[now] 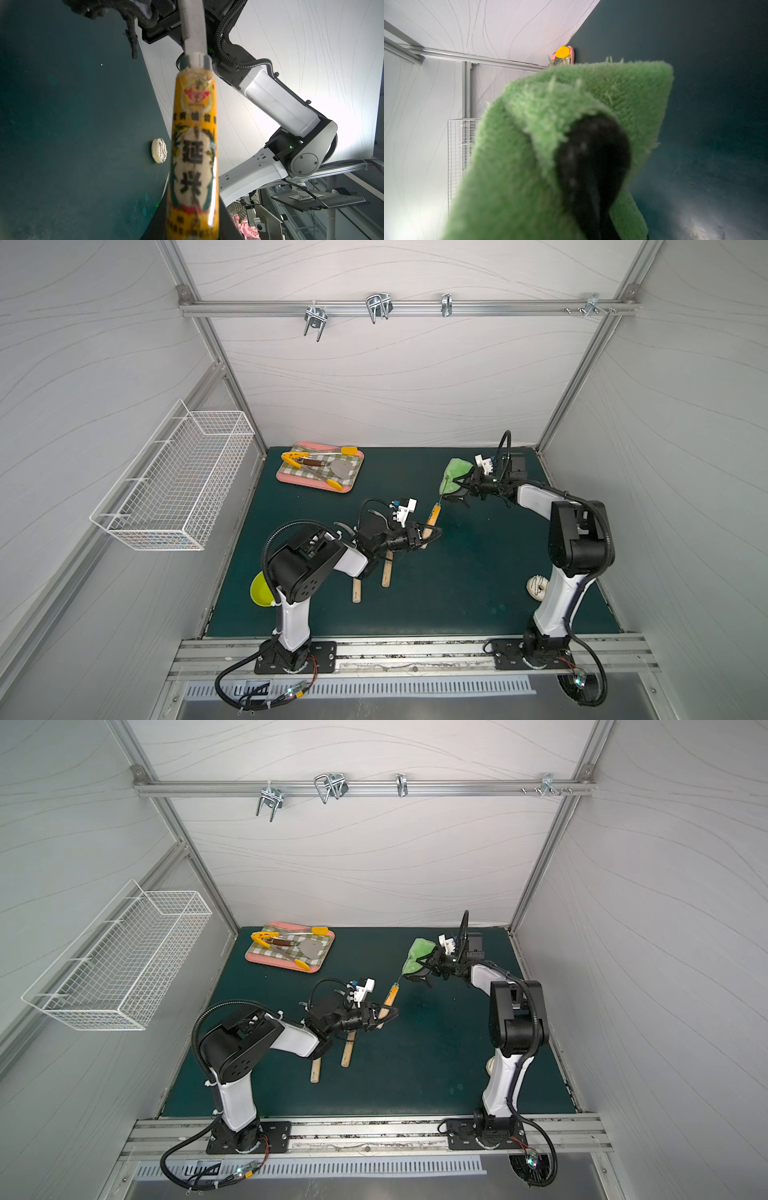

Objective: Wipe small sickles with rags
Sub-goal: Wipe the small sickle.

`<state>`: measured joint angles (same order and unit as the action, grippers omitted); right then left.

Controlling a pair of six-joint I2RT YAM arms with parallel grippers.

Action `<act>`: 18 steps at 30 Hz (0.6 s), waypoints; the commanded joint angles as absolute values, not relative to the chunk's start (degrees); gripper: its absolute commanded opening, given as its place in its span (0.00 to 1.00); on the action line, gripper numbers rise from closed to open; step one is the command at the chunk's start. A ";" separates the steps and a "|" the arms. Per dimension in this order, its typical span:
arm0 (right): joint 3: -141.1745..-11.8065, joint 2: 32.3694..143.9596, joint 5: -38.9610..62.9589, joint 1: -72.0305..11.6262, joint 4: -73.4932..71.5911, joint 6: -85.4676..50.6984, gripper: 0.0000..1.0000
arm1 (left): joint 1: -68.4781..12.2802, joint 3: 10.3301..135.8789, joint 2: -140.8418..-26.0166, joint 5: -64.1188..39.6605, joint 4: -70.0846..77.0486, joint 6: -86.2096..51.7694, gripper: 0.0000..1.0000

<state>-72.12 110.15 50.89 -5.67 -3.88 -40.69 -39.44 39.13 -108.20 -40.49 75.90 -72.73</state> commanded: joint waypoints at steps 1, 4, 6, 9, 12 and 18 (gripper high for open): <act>-73.44 110.43 53.00 -6.63 -5.63 -40.59 0.07 | -39.64 40.28 -109.22 -40.88 80.85 -73.57 0.00; -72.92 109.03 53.00 -7.32 -5.36 -39.51 0.07 | -39.57 40.28 -109.74 -40.95 80.86 -73.49 0.00; -72.09 107.74 53.03 -7.74 -5.45 -38.70 0.07 | -39.63 40.42 -110.13 -41.04 80.86 -73.56 0.00; -70.98 105.89 52.99 -8.50 -5.10 -37.29 0.07 | -39.62 40.78 -111.02 -41.15 80.85 -73.56 0.00; -69.97 103.84 52.65 -9.50 -4.55 -36.03 0.07 | -39.56 41.12 -111.77 -41.29 80.86 -73.56 0.00; -70.47 100.88 52.12 -13.00 1.45 -30.17 0.06 | -39.50 42.72 -113.24 -42.17 80.64 -73.78 0.00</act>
<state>-69.95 104.29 49.91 -10.37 -1.78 -34.59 -39.38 40.03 -111.55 -40.01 77.34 -72.66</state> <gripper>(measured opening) 0.138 0.241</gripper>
